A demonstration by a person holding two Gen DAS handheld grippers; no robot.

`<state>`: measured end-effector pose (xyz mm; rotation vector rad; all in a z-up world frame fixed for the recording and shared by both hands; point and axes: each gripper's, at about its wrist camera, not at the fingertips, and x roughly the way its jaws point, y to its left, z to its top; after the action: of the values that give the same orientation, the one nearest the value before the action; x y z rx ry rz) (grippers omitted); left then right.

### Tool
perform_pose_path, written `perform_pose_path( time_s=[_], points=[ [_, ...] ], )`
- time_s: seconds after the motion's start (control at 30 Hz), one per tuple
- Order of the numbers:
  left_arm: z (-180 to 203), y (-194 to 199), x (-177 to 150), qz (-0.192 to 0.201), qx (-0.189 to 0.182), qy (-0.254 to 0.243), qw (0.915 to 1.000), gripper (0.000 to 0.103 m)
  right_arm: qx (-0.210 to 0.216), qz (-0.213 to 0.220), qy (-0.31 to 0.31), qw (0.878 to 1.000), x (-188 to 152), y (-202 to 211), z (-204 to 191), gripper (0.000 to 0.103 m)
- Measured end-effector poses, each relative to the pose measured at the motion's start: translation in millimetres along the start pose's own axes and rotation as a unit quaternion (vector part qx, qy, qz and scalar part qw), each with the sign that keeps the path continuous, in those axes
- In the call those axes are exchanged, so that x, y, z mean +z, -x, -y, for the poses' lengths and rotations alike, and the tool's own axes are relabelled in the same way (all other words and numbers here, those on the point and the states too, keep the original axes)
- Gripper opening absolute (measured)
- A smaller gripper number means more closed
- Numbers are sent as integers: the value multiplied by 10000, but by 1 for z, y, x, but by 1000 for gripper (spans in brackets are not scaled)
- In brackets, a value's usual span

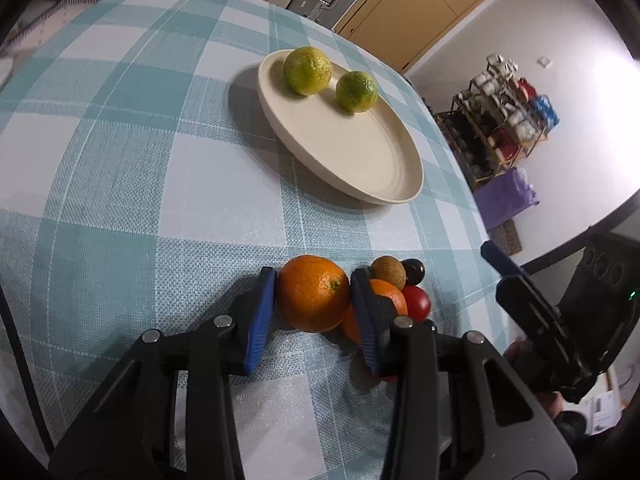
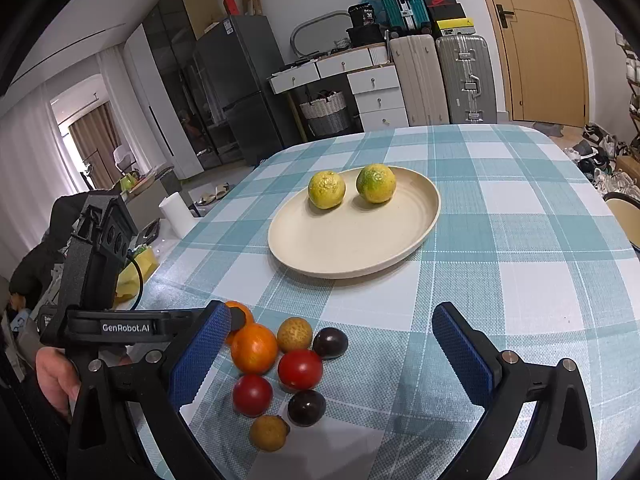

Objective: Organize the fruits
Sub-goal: 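Lift the orange with the left tool while the right tool grasps the other orange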

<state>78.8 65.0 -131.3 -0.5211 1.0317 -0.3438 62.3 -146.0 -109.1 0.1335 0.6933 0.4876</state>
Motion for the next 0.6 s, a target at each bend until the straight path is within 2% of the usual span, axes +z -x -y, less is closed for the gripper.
perform_pose_path(
  time_s=[0.23, 0.6],
  points=[
    [-12, 6, -1, 53, -194, 207, 9996, 34, 67, -25, 35, 10000, -1, 2, -5, 103],
    [-19, 23, -2, 173, -278, 188, 9993, 34, 344, -390, 283, 9982, -9, -10, -31, 103]
  ],
)
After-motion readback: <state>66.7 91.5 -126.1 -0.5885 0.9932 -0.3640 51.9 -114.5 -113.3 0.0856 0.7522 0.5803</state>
